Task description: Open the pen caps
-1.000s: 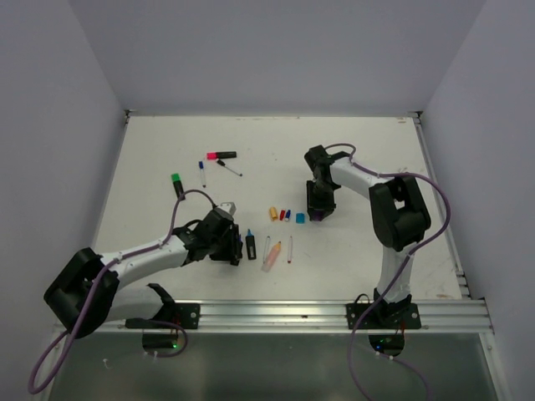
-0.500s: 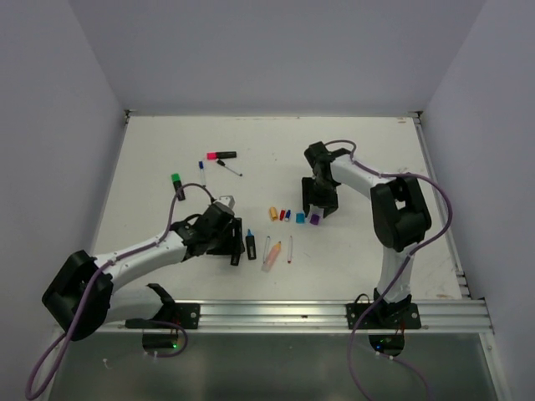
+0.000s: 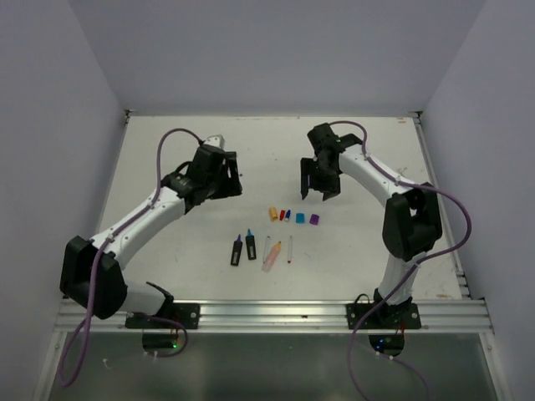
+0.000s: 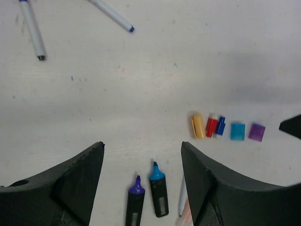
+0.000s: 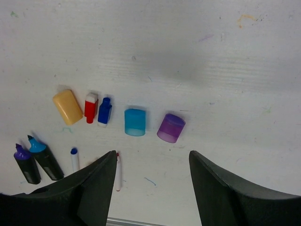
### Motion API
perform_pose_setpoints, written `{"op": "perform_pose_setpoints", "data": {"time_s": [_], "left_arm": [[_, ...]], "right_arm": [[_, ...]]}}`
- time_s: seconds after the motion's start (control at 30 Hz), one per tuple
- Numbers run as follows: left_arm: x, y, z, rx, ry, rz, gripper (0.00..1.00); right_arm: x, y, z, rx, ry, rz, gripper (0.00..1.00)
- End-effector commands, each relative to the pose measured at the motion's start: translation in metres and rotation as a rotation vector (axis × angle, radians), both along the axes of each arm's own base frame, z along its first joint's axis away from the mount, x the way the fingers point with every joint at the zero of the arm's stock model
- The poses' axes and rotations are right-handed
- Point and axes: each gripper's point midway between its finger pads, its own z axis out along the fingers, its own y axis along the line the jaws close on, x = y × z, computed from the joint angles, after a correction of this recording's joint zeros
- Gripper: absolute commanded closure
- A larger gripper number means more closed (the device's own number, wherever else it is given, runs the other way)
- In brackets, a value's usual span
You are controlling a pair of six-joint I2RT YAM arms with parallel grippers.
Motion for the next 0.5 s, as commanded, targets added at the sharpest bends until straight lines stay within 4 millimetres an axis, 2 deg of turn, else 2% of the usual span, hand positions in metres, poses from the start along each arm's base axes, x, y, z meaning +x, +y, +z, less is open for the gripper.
{"op": "perform_pose_setpoints", "data": {"time_s": [0.0,0.03,0.07,0.1,0.17,0.2,0.37,0.47], "left_arm": [[0.042,0.013,0.014,0.049,-0.031,0.020,0.29],[0.050,0.014,0.015,0.057,-0.032,0.027,0.29],[0.065,0.012,0.030,0.046,-0.064,0.035,0.29],[0.076,0.016,0.019,0.062,-0.037,0.049,0.29],[0.099,0.017,0.034,0.045,-0.060,0.068,0.29],[0.113,0.022,0.022,0.049,-0.031,0.083,0.30],[0.163,0.032,0.003,0.045,0.023,0.126,0.33],[0.174,0.034,-0.013,0.037,0.067,0.144,0.35]], "right_arm": [[-0.008,0.004,0.020,0.019,-0.008,0.010,0.33],[-0.010,0.006,0.019,0.021,-0.004,0.016,0.33],[-0.011,0.008,0.022,0.026,-0.006,0.018,0.33],[-0.011,0.009,0.023,0.027,-0.006,0.022,0.33],[-0.011,0.014,0.027,0.034,-0.012,0.031,0.33],[-0.011,0.015,0.027,0.034,-0.011,0.032,0.33],[-0.010,0.017,0.026,0.029,0.005,0.042,0.33],[-0.008,0.019,0.026,0.031,0.010,0.040,0.33]]}}
